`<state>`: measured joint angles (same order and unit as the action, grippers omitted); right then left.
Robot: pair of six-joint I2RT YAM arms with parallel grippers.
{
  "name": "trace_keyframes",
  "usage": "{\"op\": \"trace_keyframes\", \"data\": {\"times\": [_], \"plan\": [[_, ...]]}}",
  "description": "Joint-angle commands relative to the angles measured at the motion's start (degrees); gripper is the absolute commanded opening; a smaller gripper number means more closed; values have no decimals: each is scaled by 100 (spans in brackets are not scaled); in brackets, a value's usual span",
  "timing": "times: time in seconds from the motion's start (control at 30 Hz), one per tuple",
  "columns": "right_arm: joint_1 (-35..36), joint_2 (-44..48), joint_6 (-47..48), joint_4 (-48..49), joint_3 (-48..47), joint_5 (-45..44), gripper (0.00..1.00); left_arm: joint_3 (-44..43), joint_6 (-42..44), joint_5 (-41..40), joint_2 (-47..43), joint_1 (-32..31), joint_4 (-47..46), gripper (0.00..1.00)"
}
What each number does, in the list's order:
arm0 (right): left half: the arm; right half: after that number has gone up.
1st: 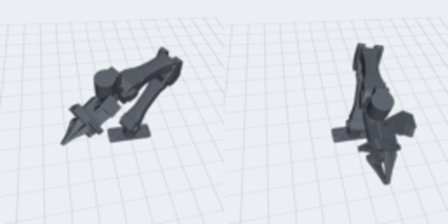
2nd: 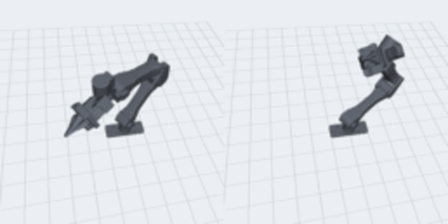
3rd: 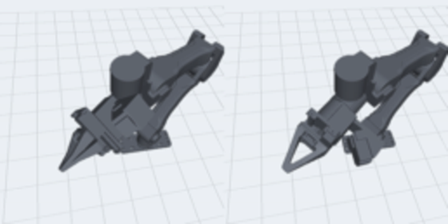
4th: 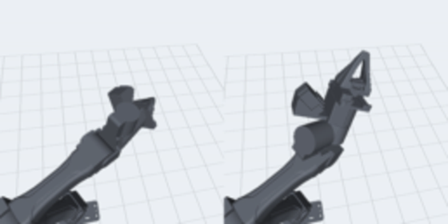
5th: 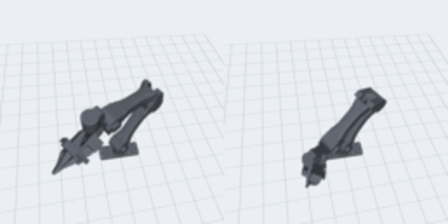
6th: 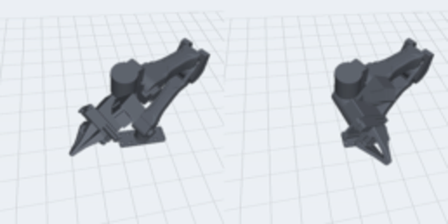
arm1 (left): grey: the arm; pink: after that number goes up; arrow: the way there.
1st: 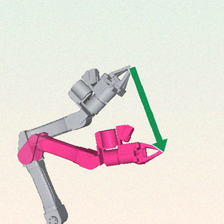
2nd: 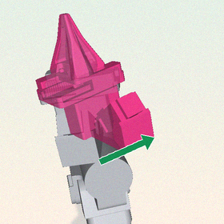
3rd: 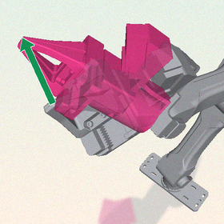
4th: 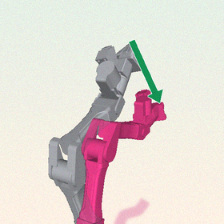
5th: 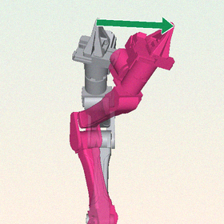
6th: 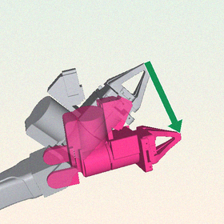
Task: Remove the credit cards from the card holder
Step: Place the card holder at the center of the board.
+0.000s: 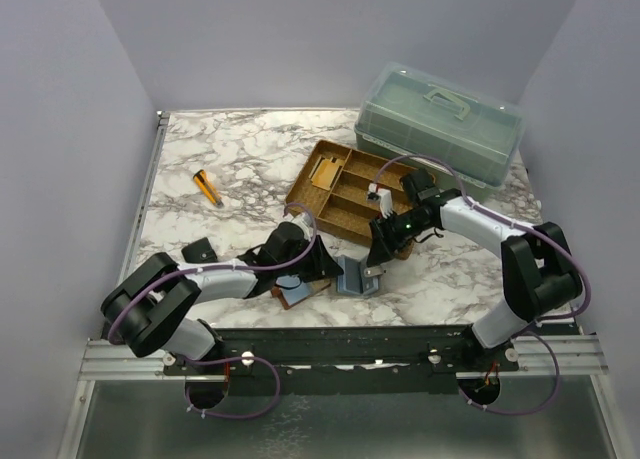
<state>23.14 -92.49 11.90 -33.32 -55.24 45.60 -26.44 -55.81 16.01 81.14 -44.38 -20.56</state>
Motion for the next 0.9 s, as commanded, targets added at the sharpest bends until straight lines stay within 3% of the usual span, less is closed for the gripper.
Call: {"op": "trace_keyframes", "data": {"times": [0.0, 0.3, 0.37, 0.43, 0.57, 0.87], "plan": [[-11, 428, 161, 144, -145, -540, 61, -227, 200, -223, 133, -44, 266, 38], [-15, 841, 361, 219, -266, -1030, 63, -395, 262, -115, 232, -64, 307, 37], [-11, 1002, 518, 151, -342, -588, 63, -410, 263, -103, 226, -71, 304, 37], [-11, 1038, 599, 117, -326, 386, 63, -428, 259, -77, 247, -64, 294, 37], [32, 521, 509, 35, -171, 1642, 63, -422, 227, -77, 211, -71, 296, 36], [63, -342, -154, 509, 111, 1517, 60, -187, 155, -267, -399, -71, 250, 37]]}}
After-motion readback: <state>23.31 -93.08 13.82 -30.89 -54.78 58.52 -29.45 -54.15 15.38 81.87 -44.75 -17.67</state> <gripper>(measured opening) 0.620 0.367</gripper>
